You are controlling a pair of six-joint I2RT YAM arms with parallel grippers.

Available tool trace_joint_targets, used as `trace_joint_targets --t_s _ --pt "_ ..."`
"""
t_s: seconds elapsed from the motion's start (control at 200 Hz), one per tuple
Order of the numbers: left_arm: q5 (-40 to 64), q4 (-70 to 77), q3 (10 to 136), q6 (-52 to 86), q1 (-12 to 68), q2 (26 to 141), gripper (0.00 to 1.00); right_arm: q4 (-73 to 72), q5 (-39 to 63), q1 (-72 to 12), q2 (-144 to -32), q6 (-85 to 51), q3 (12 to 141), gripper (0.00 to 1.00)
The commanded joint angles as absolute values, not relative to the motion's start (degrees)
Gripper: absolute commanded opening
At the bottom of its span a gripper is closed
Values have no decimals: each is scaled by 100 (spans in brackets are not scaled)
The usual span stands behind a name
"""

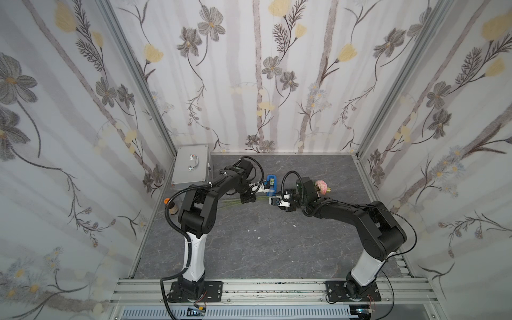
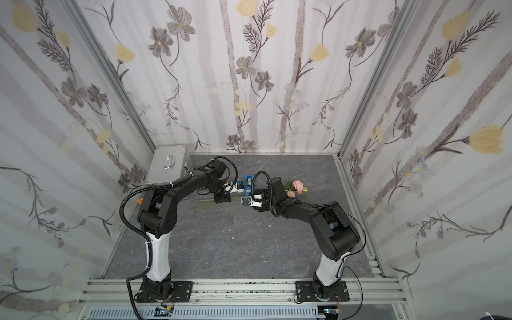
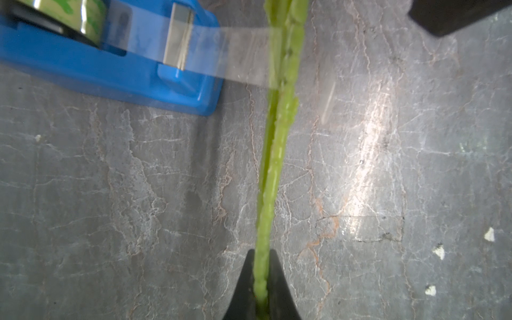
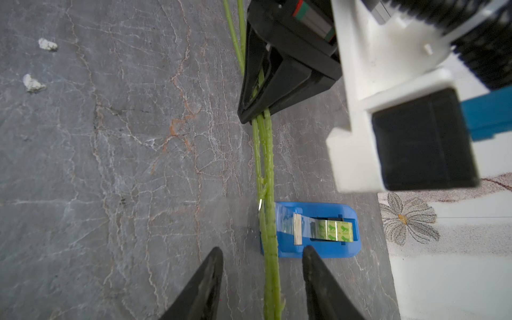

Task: Wrap bouquets with tape
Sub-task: Wrap the tape around the bouquet.

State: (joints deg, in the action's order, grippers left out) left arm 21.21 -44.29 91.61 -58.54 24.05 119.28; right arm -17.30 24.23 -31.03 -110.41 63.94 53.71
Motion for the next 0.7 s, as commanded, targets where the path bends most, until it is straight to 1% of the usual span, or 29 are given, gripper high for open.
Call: trace_joint_targets --t_s 0.0,0.14,0.375,0.695 --pt "2171 -4424 9202 -5899 2397 11949 0 -2149 2560 -3108 -11207 6098 5483 44" --pt "2195 -4423 9211 -5906 2399 11960 0 -2108 2472 -3152 -11420 6100 5671 43" --pt "2197 -4446 9202 -5918 2385 11953 0 -2490 2374 -3236 -11683 5848 5795 42" --pt "2266 -4466 9220 -5919 2378 11906 0 -2320 1904 -3297 -11948 6102 5981 39"
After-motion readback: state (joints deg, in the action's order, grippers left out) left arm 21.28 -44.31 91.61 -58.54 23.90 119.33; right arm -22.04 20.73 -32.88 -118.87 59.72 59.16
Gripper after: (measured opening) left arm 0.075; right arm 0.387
